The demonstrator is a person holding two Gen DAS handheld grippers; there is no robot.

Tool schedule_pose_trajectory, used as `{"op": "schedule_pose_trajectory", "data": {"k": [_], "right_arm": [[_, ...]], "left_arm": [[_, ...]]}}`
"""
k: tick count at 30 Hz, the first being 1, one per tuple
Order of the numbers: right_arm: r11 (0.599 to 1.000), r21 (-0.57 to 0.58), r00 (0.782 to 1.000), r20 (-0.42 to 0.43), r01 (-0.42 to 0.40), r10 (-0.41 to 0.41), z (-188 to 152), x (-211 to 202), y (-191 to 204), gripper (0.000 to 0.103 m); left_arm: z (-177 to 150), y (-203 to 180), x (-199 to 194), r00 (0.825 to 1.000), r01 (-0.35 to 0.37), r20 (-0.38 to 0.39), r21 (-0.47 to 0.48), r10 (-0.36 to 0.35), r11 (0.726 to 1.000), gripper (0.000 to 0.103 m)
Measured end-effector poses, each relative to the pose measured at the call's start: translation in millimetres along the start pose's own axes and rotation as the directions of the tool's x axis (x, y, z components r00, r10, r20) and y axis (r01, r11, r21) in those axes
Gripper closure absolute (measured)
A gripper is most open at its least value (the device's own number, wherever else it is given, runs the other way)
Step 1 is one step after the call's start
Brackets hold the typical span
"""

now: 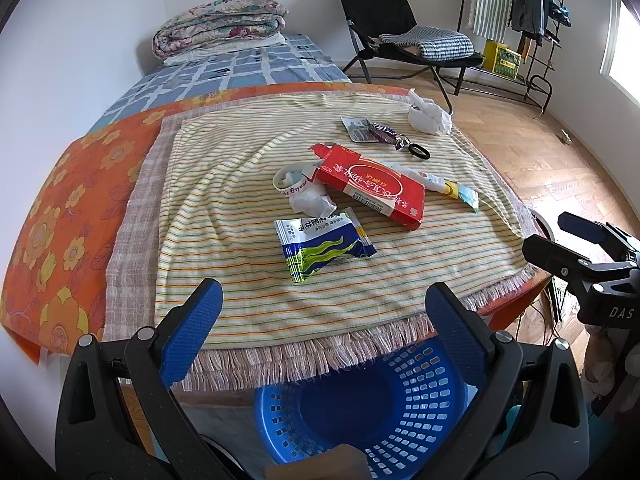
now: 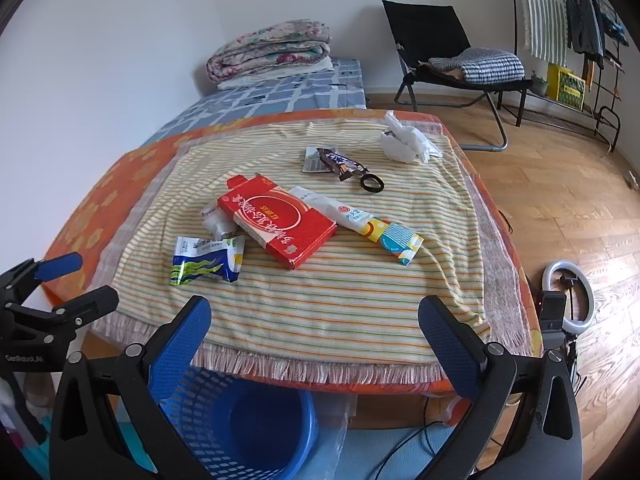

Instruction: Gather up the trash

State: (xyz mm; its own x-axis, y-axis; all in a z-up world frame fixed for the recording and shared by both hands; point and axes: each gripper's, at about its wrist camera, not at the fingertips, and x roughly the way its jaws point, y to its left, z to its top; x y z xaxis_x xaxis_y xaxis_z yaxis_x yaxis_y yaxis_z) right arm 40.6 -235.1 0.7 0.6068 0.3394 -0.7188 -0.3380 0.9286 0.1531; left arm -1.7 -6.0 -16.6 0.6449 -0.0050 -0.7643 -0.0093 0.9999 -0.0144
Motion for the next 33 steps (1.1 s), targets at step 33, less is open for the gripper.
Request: {"op": "schedule_pose_trajectory", "data": {"k": [33], "right_arm": [[1.000, 0.004, 1.000, -0.003, 0.031, -0.031, -2.1, 1.9, -5.5, 0.000]], "left_arm": [[0.1, 0.3, 0.4, 1.000, 0.001, -0.003, -0.003, -0.001, 1.000, 0.000]]}}
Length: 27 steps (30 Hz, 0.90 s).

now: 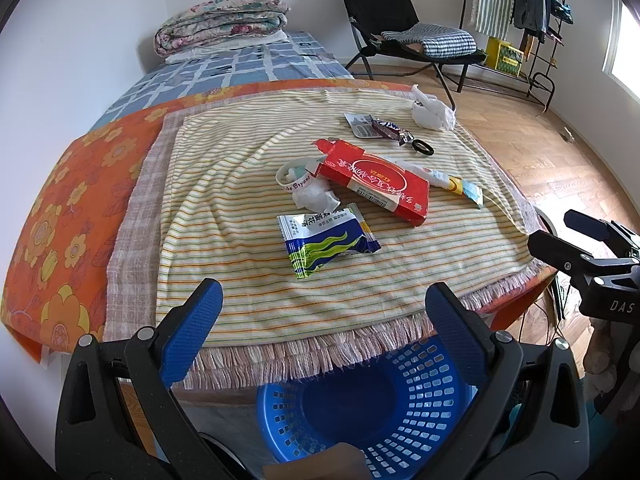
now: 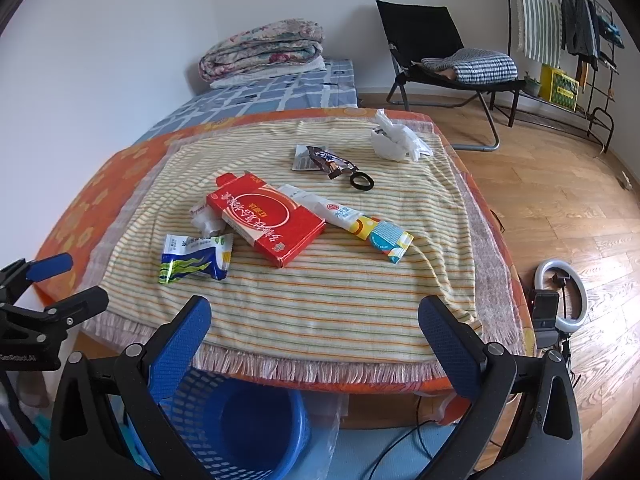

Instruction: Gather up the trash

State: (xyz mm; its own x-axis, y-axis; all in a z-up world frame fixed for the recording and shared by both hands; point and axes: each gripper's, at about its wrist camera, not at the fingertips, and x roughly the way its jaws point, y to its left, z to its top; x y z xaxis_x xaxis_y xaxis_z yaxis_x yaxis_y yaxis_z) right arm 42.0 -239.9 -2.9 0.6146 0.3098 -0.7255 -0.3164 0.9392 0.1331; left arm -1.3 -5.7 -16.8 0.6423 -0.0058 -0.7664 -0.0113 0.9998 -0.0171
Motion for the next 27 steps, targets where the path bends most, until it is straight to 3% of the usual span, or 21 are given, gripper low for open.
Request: {"op": "schedule_pose_trajectory", "data": {"k": [18, 27], "right_arm": [[1.000, 0.007, 1.000, -0.009, -0.009, 0.009, -1, 2, 0, 0.000], [1.000, -0.010, 1.000, 0.024, 0.001, -0.001, 5, 5, -6, 0.000]], "left_arm": [[0, 0, 1, 1.000, 0.000, -0.002, -0.001, 0.000, 1.000, 0.000], [4, 16, 13, 0.998, 0.051, -0.048, 0.004, -0.051, 0.999, 0.000]]}}
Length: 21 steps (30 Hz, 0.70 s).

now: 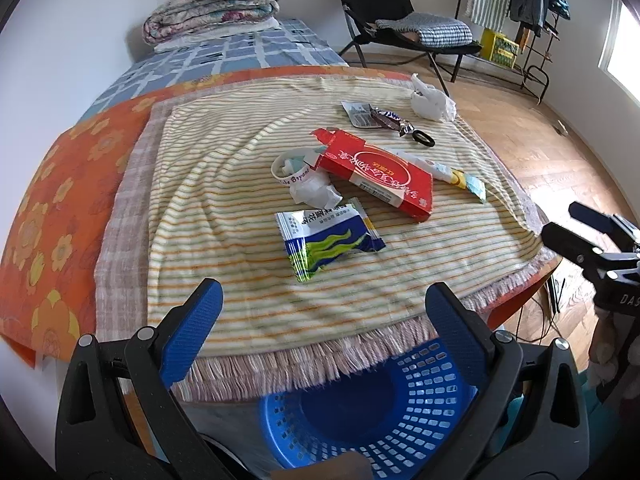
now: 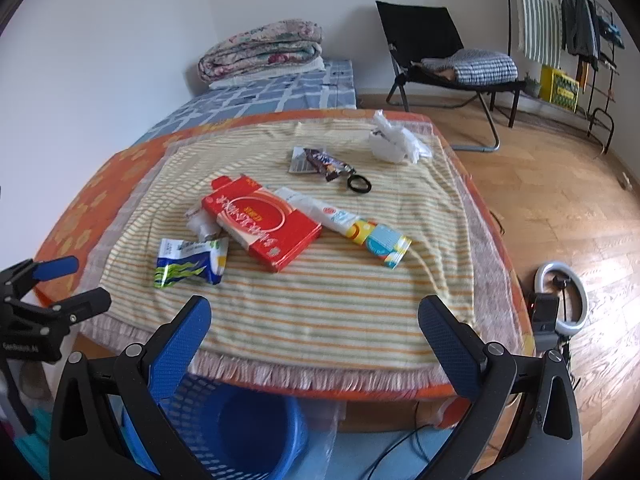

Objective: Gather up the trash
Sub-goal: 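Reach the left tool to the blue snack packet while the right tool reaches the white paper tube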

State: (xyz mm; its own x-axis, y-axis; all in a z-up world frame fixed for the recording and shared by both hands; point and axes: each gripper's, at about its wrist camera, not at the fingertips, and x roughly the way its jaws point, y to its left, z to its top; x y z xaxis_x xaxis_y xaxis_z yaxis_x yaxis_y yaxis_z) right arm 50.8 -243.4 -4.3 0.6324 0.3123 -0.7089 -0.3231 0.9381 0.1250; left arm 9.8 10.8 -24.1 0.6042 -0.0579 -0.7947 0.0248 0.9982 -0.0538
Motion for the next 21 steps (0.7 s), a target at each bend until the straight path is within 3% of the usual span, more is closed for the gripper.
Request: {"op": "schedule_pose_trajectory", "data": {"k": [9, 16, 21], "right_arm": [[0.997, -0.069, 1.000, 0.011, -0.023, 0.024, 20, 13, -11, 0.000], [0.993, -0.094, 0.997, -0.047, -0.068, 0.064, 39, 45, -31, 0.000], [0.990, -0.054, 0.985, -0.121, -0.132, 0.125, 53, 75, -49, 0.000]], "left_arm": [[30, 15, 28, 0.992, 0.104, -0.071, -0.007, -0.104, 0.995, 0.000], [55, 24, 61, 0.985, 0.140, -0.106, 0.024, -0.137, 0.990, 0.001], [70, 35, 89, 0.971, 0.185, -0.143, -0.051, -0.190, 0.981, 0.003]]}}
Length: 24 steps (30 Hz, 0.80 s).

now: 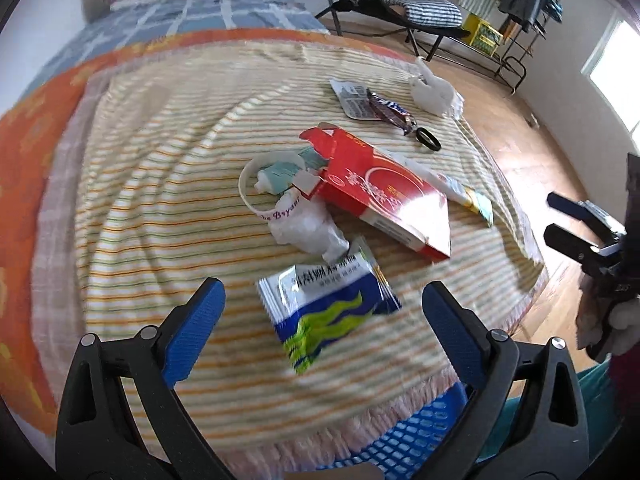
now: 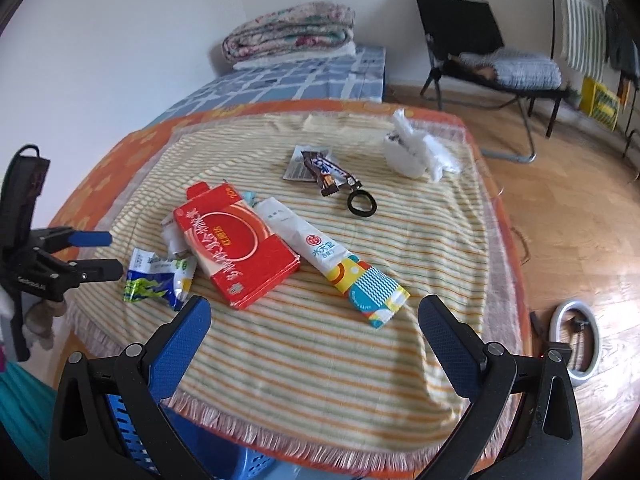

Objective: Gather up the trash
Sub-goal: 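Reach the left tool to the blue snack packet while the right tool reaches the white paper tube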

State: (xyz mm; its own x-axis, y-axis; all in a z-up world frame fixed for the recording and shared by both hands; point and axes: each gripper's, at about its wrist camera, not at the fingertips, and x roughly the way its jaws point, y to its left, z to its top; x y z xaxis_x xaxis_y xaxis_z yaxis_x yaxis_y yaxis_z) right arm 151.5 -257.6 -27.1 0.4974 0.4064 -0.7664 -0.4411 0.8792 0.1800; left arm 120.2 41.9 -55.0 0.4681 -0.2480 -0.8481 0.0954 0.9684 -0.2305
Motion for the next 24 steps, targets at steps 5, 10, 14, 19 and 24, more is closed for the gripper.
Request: {"op": "schedule_pose_trajectory", "data": {"k": [5, 10, 14, 19, 24], "right_arm": [[0.998, 0.051, 0.998, -0.047, -0.026, 0.028, 18, 28, -21, 0.000], [0.997, 0.060, 0.996, -0.072, -0.043, 0.048, 27, 49, -32, 0.001], [0.994, 0.093, 0.993, -0.094, -0.058, 0.067, 32, 63, -41, 0.002], [0.990, 0.120, 0.988, -0.130, -0.070, 0.085, 31, 80, -45, 0.009], [0.987, 0.130, 0.977, -0.176, -0.098, 0.120, 25, 90, -42, 0.015]], "left_arm": [[13, 6, 18, 0.999, 0.019, -0.025, -0.014, -0.020, 1.000, 0.005], [18, 6, 33, 0.997, 0.044, -0.067, -0.018, -0.045, 0.999, 0.013], [18, 4, 44, 0.993, 0.053, -0.105, 0.008, -0.052, 0.999, 0.013], [7, 3, 52, 0.983, 0.083, -0.163, -0.002, -0.082, 0.997, 0.018], [-10, -12, 48, 0.980, 0.071, -0.191, 0.076, -0.055, 0.995, 0.018]]}}
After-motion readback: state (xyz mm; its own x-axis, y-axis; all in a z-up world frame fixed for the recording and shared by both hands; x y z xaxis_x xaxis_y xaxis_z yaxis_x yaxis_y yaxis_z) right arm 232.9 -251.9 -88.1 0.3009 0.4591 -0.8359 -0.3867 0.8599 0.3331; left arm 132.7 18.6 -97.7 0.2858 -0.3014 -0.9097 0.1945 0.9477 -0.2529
